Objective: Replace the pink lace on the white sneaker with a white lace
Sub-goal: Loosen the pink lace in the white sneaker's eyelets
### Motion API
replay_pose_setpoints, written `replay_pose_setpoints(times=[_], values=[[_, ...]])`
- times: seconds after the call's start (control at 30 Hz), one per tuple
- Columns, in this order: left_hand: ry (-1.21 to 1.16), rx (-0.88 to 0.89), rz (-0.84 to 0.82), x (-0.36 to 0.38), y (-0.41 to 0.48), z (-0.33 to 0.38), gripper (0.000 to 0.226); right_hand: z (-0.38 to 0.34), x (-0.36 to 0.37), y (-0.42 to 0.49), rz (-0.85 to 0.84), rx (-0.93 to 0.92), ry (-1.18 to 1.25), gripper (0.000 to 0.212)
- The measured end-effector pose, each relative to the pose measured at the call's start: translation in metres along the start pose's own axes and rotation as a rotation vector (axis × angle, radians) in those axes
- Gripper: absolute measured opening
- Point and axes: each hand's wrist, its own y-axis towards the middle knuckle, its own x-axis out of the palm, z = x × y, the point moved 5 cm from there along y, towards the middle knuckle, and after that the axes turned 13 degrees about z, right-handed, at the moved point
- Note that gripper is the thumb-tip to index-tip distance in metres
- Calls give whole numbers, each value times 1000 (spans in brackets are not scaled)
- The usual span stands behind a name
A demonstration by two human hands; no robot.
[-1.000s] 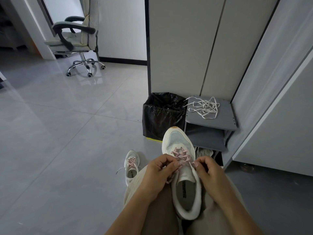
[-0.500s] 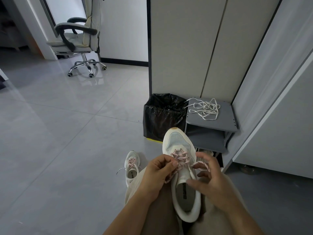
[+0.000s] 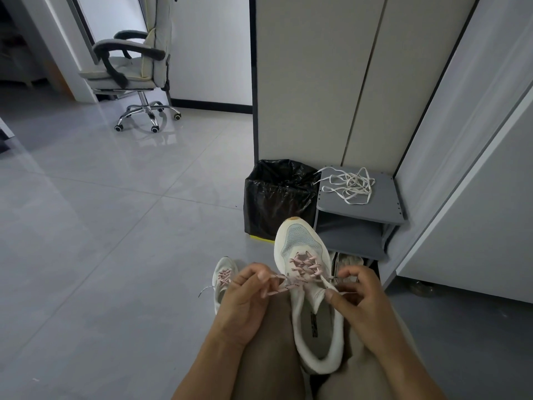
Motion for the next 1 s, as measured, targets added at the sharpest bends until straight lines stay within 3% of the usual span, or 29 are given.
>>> replay_pose_setpoints(times=[0.07,0.13,0.23,0.33,0.47,0.53,0.63,0.83,0.9,1.0], values=[[68,-37,-10,4,0,2,21,0,0,1,16,-22,-48,19],[370,22,18,10,2,5,7,0,1,0,12,-15,-61,15],[1051,527,150,28,3,19,9,-1,2,-1,20,-26,-75,13],[1443,972,-82,67,-1,7,12,-2,2,-1,52,-28,-73,11],[1922,946,-221,89,5,-14,12,-2,3,-1,58,-59,-82,11],[1875,871,-255,85,12,-20,20,-2,1,-1,67,-77,-83,12],[1520,722,-220,73,11,-16,29,-2,-3,-1,108,-106,-69,13],[1065,441,-246,40,1,-12,8,0,-1,-2,147,-139,-110,17],[1030,390,-246,38,1,-10,9,2,2,-5,120,-125,-115,19],[1245,530,-314,44,0,-11,35,2,2,-4,127,-133,-119,21]])
